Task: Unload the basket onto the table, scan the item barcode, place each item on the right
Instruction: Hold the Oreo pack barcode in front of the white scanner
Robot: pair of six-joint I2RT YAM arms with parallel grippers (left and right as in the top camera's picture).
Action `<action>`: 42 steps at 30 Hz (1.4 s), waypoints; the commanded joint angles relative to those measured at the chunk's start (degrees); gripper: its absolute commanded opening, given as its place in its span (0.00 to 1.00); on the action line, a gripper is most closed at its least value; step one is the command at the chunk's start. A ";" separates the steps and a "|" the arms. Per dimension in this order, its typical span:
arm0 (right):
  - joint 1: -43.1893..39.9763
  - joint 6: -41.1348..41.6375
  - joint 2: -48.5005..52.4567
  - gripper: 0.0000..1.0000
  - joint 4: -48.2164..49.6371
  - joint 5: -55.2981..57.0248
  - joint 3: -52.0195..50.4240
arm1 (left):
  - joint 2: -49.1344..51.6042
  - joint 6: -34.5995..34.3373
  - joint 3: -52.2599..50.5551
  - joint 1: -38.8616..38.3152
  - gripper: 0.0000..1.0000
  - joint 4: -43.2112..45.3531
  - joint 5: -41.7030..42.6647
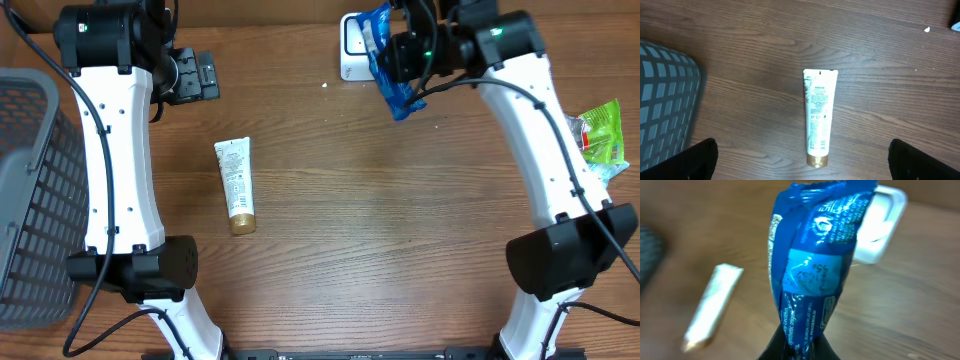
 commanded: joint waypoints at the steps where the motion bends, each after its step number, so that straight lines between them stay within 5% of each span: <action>1: 4.57 3.89 1.68 0.04 3.61 28.61 1.49 | -0.26 0.68 1.16 -0.11 1.00 0.22 0.28; 4: 6.69 0.28 5.31 0.04 9.09 40.37 1.46 | -0.26 0.70 1.16 -0.11 1.00 0.20 0.28; 10: 7.02 -19.52 13.05 0.04 21.75 48.24 1.42 | -0.26 0.70 1.16 -0.11 1.00 0.22 0.28; 12: 7.02 -31.65 16.57 0.04 28.37 51.15 1.40 | -0.26 0.70 1.16 -0.11 1.00 0.22 0.28; 24: 7.02 -55.30 26.32 0.04 54.45 52.41 1.25 | -0.26 0.70 1.16 -0.11 1.00 0.20 0.28; 42: 6.14 -62.45 30.71 0.04 61.11 51.89 1.25 | -0.26 0.70 1.16 -0.11 1.00 0.22 0.28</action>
